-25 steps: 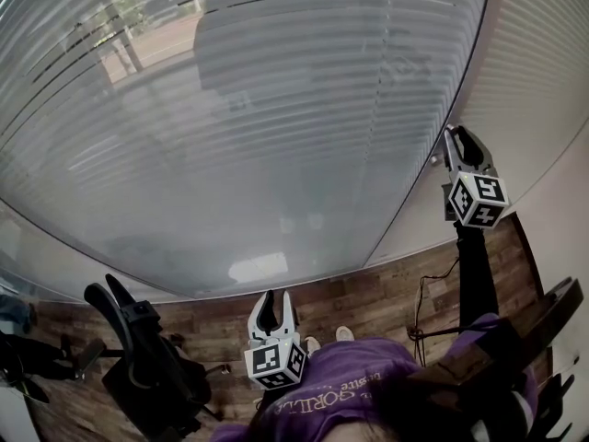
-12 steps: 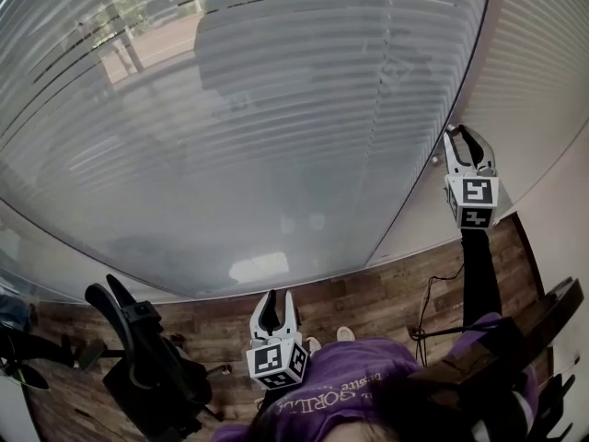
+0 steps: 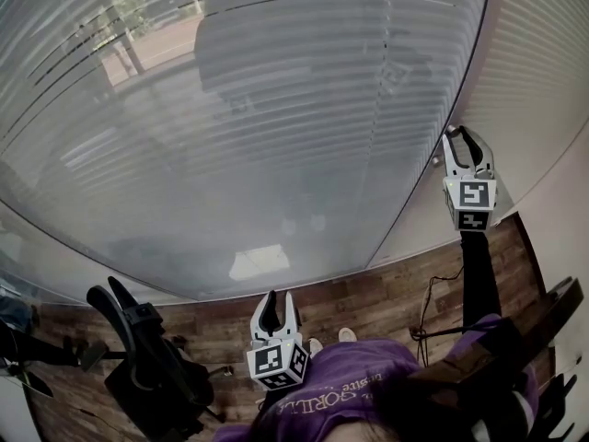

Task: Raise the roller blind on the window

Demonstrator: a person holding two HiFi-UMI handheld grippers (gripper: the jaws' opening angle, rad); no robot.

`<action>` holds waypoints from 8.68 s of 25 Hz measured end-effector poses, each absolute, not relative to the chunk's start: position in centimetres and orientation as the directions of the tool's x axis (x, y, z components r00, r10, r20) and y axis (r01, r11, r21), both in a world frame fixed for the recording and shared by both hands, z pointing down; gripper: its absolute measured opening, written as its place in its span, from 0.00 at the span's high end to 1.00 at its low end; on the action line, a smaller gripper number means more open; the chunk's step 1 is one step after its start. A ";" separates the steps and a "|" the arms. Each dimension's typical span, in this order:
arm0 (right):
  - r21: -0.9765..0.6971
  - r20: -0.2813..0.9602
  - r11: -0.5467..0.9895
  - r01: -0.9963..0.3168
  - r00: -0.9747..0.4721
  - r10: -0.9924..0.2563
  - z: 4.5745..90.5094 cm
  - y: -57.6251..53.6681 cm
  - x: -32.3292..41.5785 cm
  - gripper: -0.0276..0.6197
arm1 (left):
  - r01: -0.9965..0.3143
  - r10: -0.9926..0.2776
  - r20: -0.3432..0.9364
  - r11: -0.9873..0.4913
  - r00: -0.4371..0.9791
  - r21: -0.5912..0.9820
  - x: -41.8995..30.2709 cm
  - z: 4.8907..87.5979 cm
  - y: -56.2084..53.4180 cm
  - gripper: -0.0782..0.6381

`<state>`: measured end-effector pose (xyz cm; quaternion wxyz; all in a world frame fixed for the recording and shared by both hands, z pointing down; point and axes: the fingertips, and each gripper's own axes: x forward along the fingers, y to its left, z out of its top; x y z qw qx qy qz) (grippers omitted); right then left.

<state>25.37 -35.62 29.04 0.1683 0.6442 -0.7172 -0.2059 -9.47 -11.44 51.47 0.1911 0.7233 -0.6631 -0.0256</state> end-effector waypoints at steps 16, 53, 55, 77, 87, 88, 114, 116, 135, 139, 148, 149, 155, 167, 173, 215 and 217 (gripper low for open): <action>0.377 -0.072 0.121 -0.919 -0.159 -0.985 29.4 -36.3 26.8 0.77 | -0.949 -0.969 0.219 -0.042 0.114 0.312 -9.3 51.6 -11.6 0.72; 0.505 -0.096 0.078 -0.859 -0.146 -0.985 29.2 -36.1 26.2 0.77 | -0.949 -0.969 0.219 -0.045 0.118 0.311 -9.5 51.5 -11.7 0.72; 0.501 -0.094 0.080 -0.862 -0.146 -0.985 29.1 -36.1 26.2 0.77 | -0.949 -0.968 0.220 -0.045 0.118 0.311 -9.5 51.5 -11.7 0.72; 0.700 -0.092 0.006 -0.715 -0.098 -0.991 29.9 -36.5 26.3 0.77 | -0.949 -0.968 0.220 -0.048 0.121 0.311 -9.7 51.5 -12.0 0.72; 0.313 -0.092 0.123 -0.942 -0.159 -0.983 29.1 -36.1 26.7 0.77 | -0.949 -0.968 0.221 -0.043 0.117 0.312 -9.8 51.2 -12.1 0.72; 0.275 -0.093 0.130 -0.953 -0.161 -0.983 29.2 -36.1 26.8 0.77 | -0.949 -0.968 0.221 -0.044 0.118 0.312 -9.8 51.3 -12.1 0.72; 0.560 -0.080 0.050 -0.827 -0.114 -0.990 29.3 -36.2 26.1 0.77 | -0.950 -0.966 0.226 -0.048 0.122 0.309 -9.5 51.7 -12.2 0.72; 0.514 -0.088 0.063 -0.856 -0.126 -0.988 29.5 -36.2 26.1 0.77 | -0.950 -0.966 0.226 -0.048 0.123 0.310 -9.5 51.7 -12.2 0.72; 0.421 -0.056 0.109 -0.900 -0.146 -0.988 29.5 -36.5 26.6 0.77 | -0.950 -0.966 0.229 -0.045 0.120 0.310 -9.5 51.7 -12.2 0.72; 0.567 -0.049 0.068 -0.821 -0.116 -0.992 29.4 -36.4 26.1 0.77 | -0.950 -0.966 0.227 -0.047 0.121 0.309 -9.5 51.7 -12.3 0.72; 0.754 -0.054 0.004 -0.657 -0.068 -0.996 29.9 -36.6 26.0 0.77 | -0.950 -0.967 0.224 -0.049 0.122 0.308 -9.3 51.6 -12.4 0.72; 0.754 -0.056 0.004 -0.657 -0.070 -0.996 29.9 -36.6 26.1 0.77 | -0.950 -0.967 0.224 -0.049 0.122 0.308 -9.3 51.6 -12.4 0.72; 0.704 -0.084 -0.004 -0.710 -0.078 -0.993 29.8 -36.3 26.2 0.77 | -0.951 -0.967 0.223 -0.048 0.120 0.306 -9.3 51.6 -12.3 0.72; 0.219 -0.081 0.167 -0.961 -0.189 -0.979 29.4 -36.3 26.8 0.77 | -0.950 -0.967 0.221 -0.053 0.125 0.306 -9.1 51.7 -12.2 0.72; 0.374 -0.062 0.128 -0.919 -0.162 -0.985 29.3 -36.2 26.6 0.77 | -0.951 -0.967 0.223 -0.049 0.122 0.306 -9.2 51.6 -12.1 0.72; 0.511 -0.063 0.089 -0.855 -0.140 -0.988 29.9 -35.7 26.1 0.77 | -0.951 -0.966 0.228 -0.049 0.123 0.304 -9.7 52.3 -12.3 0.72; 0.638 -0.044 0.059 -0.768 -0.113 -0.993 29.8 -35.8 26.0 0.77 | -0.951 -0.966 0.229 -0.050 0.124 0.304 -9.6 52.1 -12.3 0.72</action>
